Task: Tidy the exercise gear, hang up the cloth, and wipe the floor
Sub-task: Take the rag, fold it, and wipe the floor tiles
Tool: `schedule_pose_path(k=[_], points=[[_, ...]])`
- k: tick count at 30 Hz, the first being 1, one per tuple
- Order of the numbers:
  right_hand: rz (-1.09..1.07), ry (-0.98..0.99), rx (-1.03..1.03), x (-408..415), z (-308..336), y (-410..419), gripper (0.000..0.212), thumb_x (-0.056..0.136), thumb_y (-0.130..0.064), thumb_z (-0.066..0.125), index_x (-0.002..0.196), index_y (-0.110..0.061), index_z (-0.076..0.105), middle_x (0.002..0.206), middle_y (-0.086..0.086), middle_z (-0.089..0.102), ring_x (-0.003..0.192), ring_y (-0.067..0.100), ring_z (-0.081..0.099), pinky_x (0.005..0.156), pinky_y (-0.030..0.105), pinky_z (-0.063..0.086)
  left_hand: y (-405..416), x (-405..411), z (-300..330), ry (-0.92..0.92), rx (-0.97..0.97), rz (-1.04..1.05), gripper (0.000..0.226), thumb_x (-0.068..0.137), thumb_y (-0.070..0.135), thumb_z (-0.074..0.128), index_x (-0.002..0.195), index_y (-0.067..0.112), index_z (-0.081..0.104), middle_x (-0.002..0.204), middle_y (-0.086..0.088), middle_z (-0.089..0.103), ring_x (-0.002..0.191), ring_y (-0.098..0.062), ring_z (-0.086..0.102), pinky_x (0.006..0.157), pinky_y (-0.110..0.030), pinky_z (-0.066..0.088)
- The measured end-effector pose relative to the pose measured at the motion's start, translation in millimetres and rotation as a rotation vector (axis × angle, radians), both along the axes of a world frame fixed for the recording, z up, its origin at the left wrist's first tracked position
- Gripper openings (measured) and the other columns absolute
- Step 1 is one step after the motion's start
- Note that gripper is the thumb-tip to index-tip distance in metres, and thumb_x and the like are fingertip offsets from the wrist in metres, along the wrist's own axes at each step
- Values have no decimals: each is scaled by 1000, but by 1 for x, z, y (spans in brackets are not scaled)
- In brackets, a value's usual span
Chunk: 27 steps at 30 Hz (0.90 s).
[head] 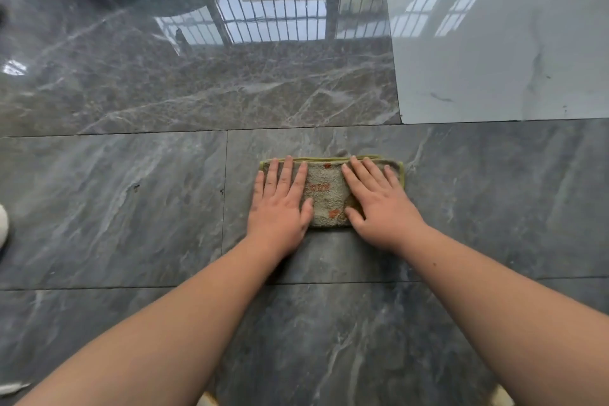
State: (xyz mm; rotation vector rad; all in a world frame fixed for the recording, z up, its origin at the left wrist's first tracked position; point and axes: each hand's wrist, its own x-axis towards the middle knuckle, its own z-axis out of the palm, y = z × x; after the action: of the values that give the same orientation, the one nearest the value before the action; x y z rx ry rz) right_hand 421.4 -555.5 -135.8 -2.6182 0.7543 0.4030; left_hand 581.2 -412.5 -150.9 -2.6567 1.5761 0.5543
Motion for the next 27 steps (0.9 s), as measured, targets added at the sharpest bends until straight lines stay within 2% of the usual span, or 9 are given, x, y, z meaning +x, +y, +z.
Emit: schedule_pose_path(k=[2,5,8,13,16,18,21,24,27], points=[[-102,-173,83,-6,8,-1,69,93,-24,52,156,-21,24,165,-2,12,152,17,4,124,39,1,2,10,9,90,-83,3,66,98,46,27,157,26,7,165,-2,-2,151,-22,-10,122,-44,-5],[-537,-419,50,-13,20,-1,48,88,-8,55,135,-12,50,142,5,45,136,24,35,117,35,25,5,34,21,204,-254,207,60,93,21,53,150,18,34,158,-6,27,148,-27,16,122,-41,13],[-831,-235,119,-9,25,-1,52,89,-22,63,135,-12,41,134,10,41,126,28,39,108,37,31,7,51,23,330,-246,479,52,85,10,62,136,9,49,136,-13,47,126,-29,46,113,-39,33],[-1053,-88,260,10,27,-12,62,84,-30,74,130,-3,42,126,17,52,114,36,54,89,38,44,-10,55,27,453,-160,669,50,82,21,74,127,10,55,115,-8,61,107,-25,61,95,-33,47],[-1075,-64,320,13,23,-22,35,79,-26,75,101,-2,61,97,14,65,96,34,64,72,33,45,-25,53,34,522,-110,750,11,83,21,75,85,16,65,77,4,63,91,-23,64,76,-27,45],[-1026,-47,360,13,21,-26,19,76,-22,72,79,-4,66,79,13,68,82,35,66,67,36,52,-27,52,36,529,-82,754,19,82,23,73,67,21,61,73,1,65,88,-25,66,78,-32,51],[-1028,-59,412,13,22,-28,12,75,-18,66,83,-9,65,81,8,67,79,29,63,73,40,55,-28,56,40,437,-53,701,13,83,27,65,74,21,58,80,-2,65,85,-26,61,75,-33,47],[-1032,-132,471,14,31,-24,7,80,-12,59,86,-13,58,79,2,59,72,20,54,60,32,41,-26,54,49,539,-124,725,10,89,17,57,79,14,54,71,0,55,77,-22,51,65,-31,35],[-1071,-246,634,11,48,-18,9,81,-10,61,86,-16,55,77,2,58,69,16,53,58,29,40,-15,53,63,677,-221,785,8,90,13,55,85,11,61,82,-9,65,77,-21,54,70,-34,44]])
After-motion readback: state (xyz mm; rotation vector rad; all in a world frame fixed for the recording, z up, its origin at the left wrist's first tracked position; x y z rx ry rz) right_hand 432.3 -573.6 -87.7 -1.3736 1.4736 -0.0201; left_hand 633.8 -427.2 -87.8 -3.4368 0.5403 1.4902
